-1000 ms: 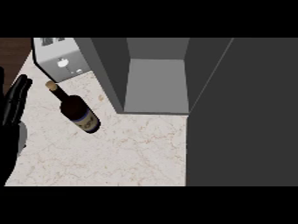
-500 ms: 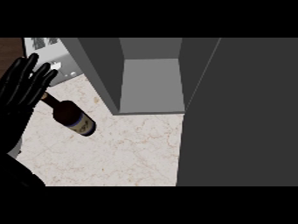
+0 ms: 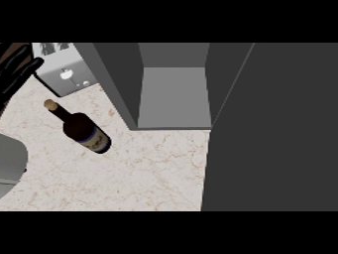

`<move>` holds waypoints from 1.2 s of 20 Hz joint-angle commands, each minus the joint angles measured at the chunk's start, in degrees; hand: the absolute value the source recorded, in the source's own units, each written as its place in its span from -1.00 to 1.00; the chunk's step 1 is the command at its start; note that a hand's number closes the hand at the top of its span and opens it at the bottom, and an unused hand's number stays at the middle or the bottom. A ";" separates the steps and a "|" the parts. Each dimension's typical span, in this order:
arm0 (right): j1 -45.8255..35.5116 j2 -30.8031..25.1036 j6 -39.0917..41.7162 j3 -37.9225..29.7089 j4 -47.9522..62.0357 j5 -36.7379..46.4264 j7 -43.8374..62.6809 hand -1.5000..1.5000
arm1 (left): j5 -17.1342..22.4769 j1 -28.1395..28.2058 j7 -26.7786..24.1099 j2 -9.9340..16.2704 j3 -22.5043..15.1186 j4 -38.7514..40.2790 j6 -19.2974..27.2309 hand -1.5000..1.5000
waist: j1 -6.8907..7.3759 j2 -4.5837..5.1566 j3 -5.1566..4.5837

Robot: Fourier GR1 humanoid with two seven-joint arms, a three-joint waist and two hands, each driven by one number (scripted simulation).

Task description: Pick up the wine, place it into the cabinet and close the cabinet

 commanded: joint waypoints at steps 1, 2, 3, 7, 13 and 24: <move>0.12 0.38 -1.85 3.00 -6.40 1.88 5.72 -1.00 | 6.78 -1.50 6.37 2.89 3.13 -3.09 2.82 -1.00 | 0.45 0.06 0.01; -1.28 1.33 -3.27 4.82 -5.97 4.24 6.77 -1.00 | 4.91 0.16 5.06 2.44 2.91 -2.70 0.85 -1.00 | 0.46 0.10 0.00; -0.86 0.25 -4.08 5.31 -11.52 4.58 10.94 -1.00 | 5.58 0.89 6.07 2.47 3.16 -5.34 3.14 -1.00 | 0.49 -0.02 -0.02; 2.38 2.07 -5.76 13.89 -8.04 12.37 6.26 -1.00 | 4.75 0.45 7.67 2.61 2.41 -3.96 3.40 -1.00 | 0.16 0.02 -0.02; -5.86 0.85 -9.64 12.29 -12.97 11.02 17.13 -1.00 | 6.22 -2.75 10.44 5.31 4.43 -2.55 5.13 -1.00 | -0.04 0.02 -0.04; -9.44 -2.41 -12.54 11.28 -13.47 10.67 20.44 -1.00 | 0.07 -1.67 6.75 2.01 2.06 2.26 2.26 -1.00 | -0.40 0.10 -0.05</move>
